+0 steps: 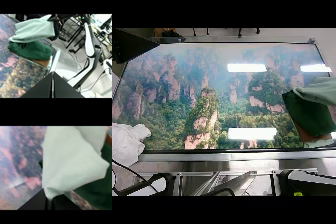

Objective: Fold the shirts.

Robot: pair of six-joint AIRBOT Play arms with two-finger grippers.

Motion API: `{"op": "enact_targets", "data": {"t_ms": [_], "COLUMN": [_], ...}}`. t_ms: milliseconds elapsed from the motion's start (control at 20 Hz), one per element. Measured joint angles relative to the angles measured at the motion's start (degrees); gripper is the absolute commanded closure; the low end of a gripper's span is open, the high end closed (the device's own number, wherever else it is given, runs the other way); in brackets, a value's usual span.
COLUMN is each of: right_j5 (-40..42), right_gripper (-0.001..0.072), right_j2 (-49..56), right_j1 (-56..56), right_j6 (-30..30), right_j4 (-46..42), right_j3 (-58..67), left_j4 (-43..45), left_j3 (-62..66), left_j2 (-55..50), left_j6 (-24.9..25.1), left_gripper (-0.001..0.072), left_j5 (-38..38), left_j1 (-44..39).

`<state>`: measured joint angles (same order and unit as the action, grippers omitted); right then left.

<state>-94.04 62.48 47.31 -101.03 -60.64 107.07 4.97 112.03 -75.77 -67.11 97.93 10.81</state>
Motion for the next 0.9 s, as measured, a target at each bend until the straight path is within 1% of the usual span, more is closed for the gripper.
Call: {"op": "enact_targets", "data": {"t_ms": [150,300,400,550,700,750,800,850,900], "right_j5": [-6.0,-8.8,-9.7,-8.2,-2.4,0.0,2.2,3.7,4.7], "right_gripper": [0.0696,0.0696,0.0696,0.0696,0.0685,0.0507,0.0205,0.0060,0.0072], "right_j2": [-0.5,-2.3,-3.8,-6.0,-7.1,-7.1,-6.9,-6.6,-6.0], "right_j1": [0.6,0.8,0.9,0.9,0.9,0.9,0.9,0.9,0.9], "right_j6": [-1.0,-1.0,-1.0,-0.3,0.2,0.3,0.6,1.1,1.6], "right_j4": [-4.9,-10.9,-14.8,-19.5,-21.8,-22.3,-22.9,-23.3,-24.0], "right_j3": [-1.2,-6.2,-11.8,-22.1,-31.6,-34.3,-36.8,-38.6,-40.0], "left_j4": [0.0,0.0,0.0,0.0,0.0,0.0,0.0,0.0,0.0], "left_j3": [0.0,0.0,0.0,0.0,0.0,0.0,0.0,0.0,0.0], "left_j2": [0.0,0.0,0.0,0.0,0.0,0.0,0.0,0.0,0.0], "left_j6": [0.1,0.1,0.2,0.9,1.4,1.5,1.6,1.6,1.6], "left_gripper": [0.0693,0.0693,0.0693,0.0693,0.0693,0.0693,0.0693,0.0693,0.0693], "left_j5": [0.0,0.0,0.0,0.0,0.1,0.1,0.1,0.1,0.1], "left_j1": [0.0,0.0,0.0,0.0,0.0,0.0,0.0,0.0,0.0]}}
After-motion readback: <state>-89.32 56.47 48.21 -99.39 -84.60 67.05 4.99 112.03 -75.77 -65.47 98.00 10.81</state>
